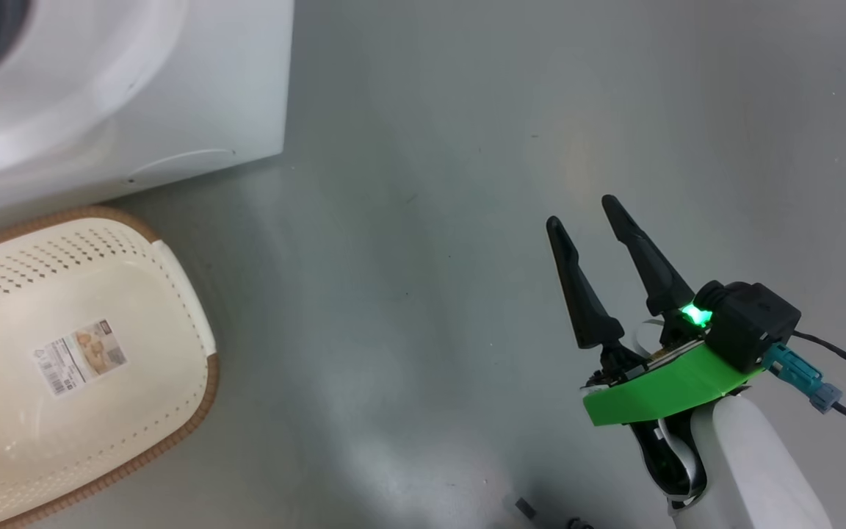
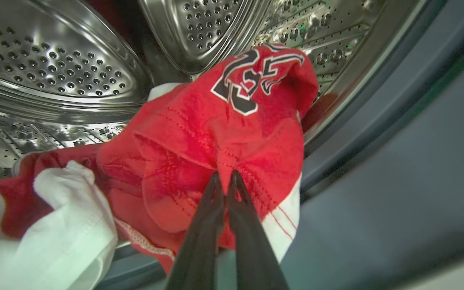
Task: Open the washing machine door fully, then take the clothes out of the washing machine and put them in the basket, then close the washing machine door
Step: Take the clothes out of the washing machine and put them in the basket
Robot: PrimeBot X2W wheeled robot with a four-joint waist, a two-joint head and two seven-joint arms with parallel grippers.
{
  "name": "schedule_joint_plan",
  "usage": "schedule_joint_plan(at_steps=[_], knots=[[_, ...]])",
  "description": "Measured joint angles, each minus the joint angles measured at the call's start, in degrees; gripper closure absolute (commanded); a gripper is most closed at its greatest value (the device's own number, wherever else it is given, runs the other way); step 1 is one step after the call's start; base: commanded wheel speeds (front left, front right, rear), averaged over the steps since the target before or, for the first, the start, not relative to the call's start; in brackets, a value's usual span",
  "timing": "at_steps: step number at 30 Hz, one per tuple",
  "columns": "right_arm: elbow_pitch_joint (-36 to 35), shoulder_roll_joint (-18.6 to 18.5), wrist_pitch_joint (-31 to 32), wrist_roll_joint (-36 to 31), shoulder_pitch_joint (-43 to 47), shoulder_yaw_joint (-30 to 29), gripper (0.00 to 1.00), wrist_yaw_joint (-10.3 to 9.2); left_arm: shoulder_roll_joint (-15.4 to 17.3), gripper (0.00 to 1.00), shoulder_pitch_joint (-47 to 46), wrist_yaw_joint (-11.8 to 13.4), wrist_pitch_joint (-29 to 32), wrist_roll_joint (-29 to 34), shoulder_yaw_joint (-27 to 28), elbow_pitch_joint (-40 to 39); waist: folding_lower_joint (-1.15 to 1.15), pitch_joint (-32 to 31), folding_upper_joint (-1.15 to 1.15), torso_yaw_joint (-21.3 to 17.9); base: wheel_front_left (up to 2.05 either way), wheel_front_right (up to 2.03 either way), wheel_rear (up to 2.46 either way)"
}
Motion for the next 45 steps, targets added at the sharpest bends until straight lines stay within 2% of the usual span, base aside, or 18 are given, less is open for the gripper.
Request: schedule_joint_plan(at_steps=[6, 12, 16, 17, 18, 23, 24, 37, 45], knots=[[0.3, 0.0, 0.0, -0.5, 0.0, -1.1, 0.0, 0.0, -3.1, 1.0, 1.1, 0.0, -5.3, -3.2, 0.8, 3.0, 0.0, -1.8, 0.0, 1.1, 0.0, 0.0, 0.0], [1.1, 0.0, 0.0, -1.5, 0.1, -1.6, 0.0, 0.0, -5.7, 1.0, 5.0, 0.0, -6.8, -5.1, 3.5, 3.9, 0.0, -4.4, 0.0, 2.6, 0.0, 0.0, 0.0], [1.6, 0.0, 0.0, -2.1, 0.4, -2.5, 0.0, 0.0, -6.1, 1.0, 6.2, 0.0, -6.8, -4.1, 9.8, 1.7, 0.0, -6.3, 0.0, 3.8, 0.0, 0.0, 0.0], [1.7, 0.0, 0.0, -2.3, 0.5, -2.8, 0.0, 0.0, -6.1, 1.0, 6.7, 0.0, -6.8, -3.2, 11.4, 1.2, 0.0, -6.8, 0.0, 4.1, 0.0, 0.0, 0.0], [1.9, 0.0, 0.0, -3.1, 0.8, -3.2, 0.0, 0.0, -6.3, 1.0, 8.7, 0.0, -6.9, -1.7, 15.6, -0.1, 0.0, -7.7, 0.0, 4.7, 0.0, 0.0, 0.0], [2.6, 0.0, 0.0, -3.1, 2.3, -3.7, 0.0, 0.0, -8.3, 1.0, 15.1, 0.0, -7.0, 4.3, 25.4, -4.1, 0.0, -10.0, 0.0, 6.2, 0.0, 0.0, 0.0], [2.6, 0.0, 0.0, -3.1, 2.3, -3.7, 0.0, 0.0, -8.3, 1.0, 15.1, 0.0, -7.0, 4.3, 25.4, -4.1, 0.0, -10.0, 0.0, 6.2, 0.0, 0.0, 0.0], [3.5, 0.0, 0.0, -3.8, 5.4, -6.0, 0.0, 0.0, -14.9, 1.0, 31.7, 0.0, -7.0, 17.7, 46.1, -16.3, 0.0, -15.7, 0.0, 9.3, 0.0, 0.0, 0.0], [3.7, 0.0, 0.0, -4.0, 7.6, -7.4, 0.0, 0.0, -18.1, 1.0, 39.5, 0.0, -7.0, 22.3, 54.4, -25.7, 0.0, -18.0, 0.0, 11.0, 0.0, 0.0, 0.0]])
